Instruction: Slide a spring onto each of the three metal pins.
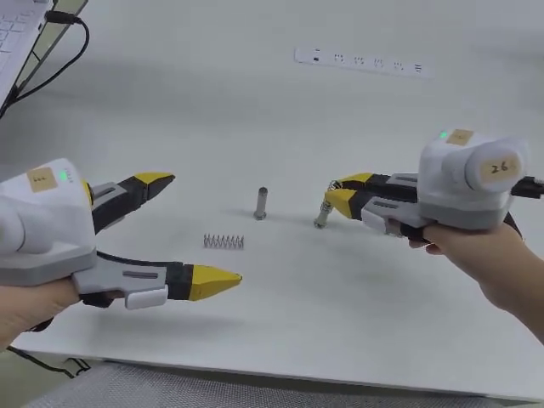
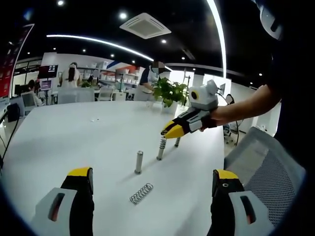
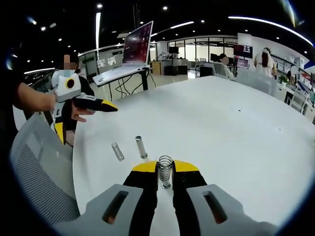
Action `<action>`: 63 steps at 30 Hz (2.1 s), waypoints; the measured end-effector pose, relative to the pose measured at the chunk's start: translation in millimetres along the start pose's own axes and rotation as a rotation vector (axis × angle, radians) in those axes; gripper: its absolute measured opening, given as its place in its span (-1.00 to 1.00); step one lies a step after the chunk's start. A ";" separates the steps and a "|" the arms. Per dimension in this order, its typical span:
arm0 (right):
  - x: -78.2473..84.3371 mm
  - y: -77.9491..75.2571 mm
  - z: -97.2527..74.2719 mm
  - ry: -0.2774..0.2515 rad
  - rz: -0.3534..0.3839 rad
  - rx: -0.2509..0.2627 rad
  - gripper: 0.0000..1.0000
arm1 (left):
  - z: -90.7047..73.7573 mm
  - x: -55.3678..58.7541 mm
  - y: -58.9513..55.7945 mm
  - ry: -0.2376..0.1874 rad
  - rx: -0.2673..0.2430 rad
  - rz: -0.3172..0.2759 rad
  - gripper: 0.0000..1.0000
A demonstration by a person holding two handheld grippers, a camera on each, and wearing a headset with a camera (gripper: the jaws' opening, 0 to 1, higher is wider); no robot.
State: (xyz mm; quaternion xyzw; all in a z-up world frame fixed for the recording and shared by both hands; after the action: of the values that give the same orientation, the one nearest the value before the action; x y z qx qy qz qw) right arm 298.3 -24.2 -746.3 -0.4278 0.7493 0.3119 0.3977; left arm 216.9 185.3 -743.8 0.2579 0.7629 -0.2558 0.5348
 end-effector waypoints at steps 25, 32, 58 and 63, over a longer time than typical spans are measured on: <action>21.7 -3.2 12.6 0.082 -0.046 -0.002 -0.83 | 2.9 -0.5 0.0 0.004 -0.002 0.001 0.97; 27.5 -6.6 14.3 0.063 -0.009 -0.001 -0.83 | 1.9 0.0 -0.2 0.009 -0.004 0.002 0.97; 28.3 -4.8 16.6 0.096 -0.010 -0.012 -0.82 | -0.6 1.7 -0.7 0.008 -0.008 0.001 0.97; 29.2 -4.9 16.7 0.100 -0.009 -0.016 -0.79 | -0.4 2.4 -1.0 0.011 -0.007 0.000 0.97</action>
State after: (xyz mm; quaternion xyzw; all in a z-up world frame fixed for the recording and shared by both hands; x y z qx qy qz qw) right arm 298.8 -24.3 -780.3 -0.4494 0.7638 0.2941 0.3580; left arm 215.2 185.2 -745.9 0.2576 0.7666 -0.2518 0.5317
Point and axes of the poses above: the centre of the closed fingertips' face, and the gripper's own axes: z roughly forward along the fingers, y roughly to its left, x roughly out of its underside, the point moved 6 cm from there along -z, roughly backward along the fingers, and after that the axes turned 8 degrees about -x, right-handed, at the moved point
